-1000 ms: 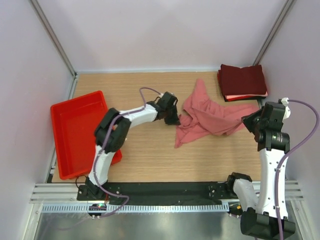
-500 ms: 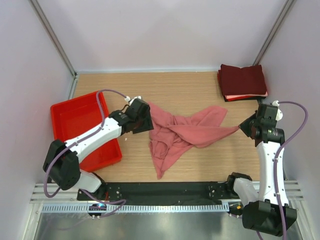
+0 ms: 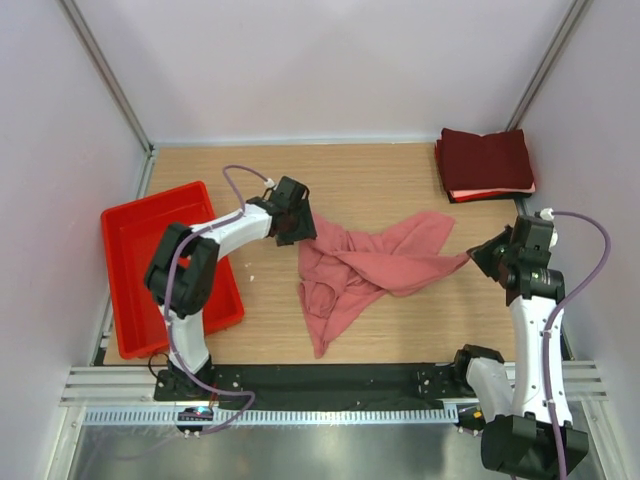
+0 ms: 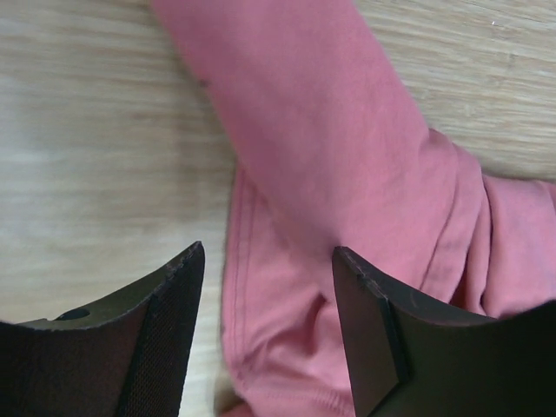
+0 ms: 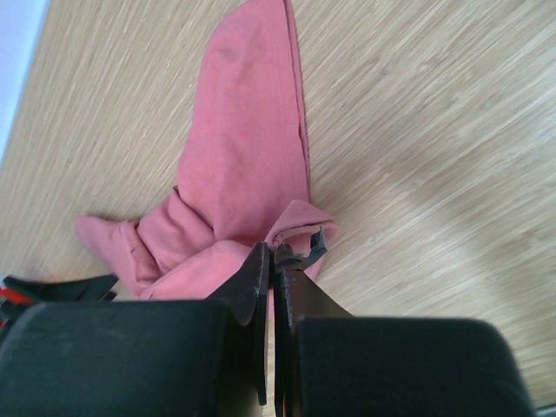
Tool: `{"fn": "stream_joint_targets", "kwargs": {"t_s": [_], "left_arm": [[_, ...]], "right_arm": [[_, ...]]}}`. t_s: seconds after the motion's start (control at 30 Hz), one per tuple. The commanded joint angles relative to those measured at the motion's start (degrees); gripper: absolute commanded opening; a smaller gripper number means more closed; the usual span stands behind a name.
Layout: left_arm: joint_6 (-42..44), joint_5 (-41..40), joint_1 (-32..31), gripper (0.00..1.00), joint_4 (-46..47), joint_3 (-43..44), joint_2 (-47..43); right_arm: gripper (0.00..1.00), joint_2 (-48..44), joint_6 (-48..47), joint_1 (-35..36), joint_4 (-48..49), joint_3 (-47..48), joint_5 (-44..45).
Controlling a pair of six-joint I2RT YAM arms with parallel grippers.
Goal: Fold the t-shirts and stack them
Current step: Flatten the tshirt out
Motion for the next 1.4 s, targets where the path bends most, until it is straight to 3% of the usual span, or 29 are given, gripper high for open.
{"fn": "stream_joint_targets", "kwargs": {"t_s": [0.0,0.53,0.93,1.23,1.37], "left_arm": [[1.3,3.2,-0.2,0.61,8.2,3.9,3.6],[-1.1,4.0,-0.4,0.42,8.5,17.4,13.2],[2.4,14.0,-1.1,0.42,9.9,27.4,21.7],[9.4,11.8,1.0,0.5,2.2,26.5,12.6],[10.6,13.1,4.0,0.5,1.3,26.0,12.9]], "right_arm": [[0.01,-1.6,2.7,-0.1,4.7,-1.5,-3.8],[0.01,1.0,-0.7,-0.2,4.8,-0.3,-1.5],[0.01,0.6,-0.5,-0.1,5.7,-2.6,-0.7],[0.01,0.5,-1.5,-0.2,4.1,-2.2,0.9],[0.01,-0.3,-0.9,-0.2,4.9,-3.4,0.1]]}}
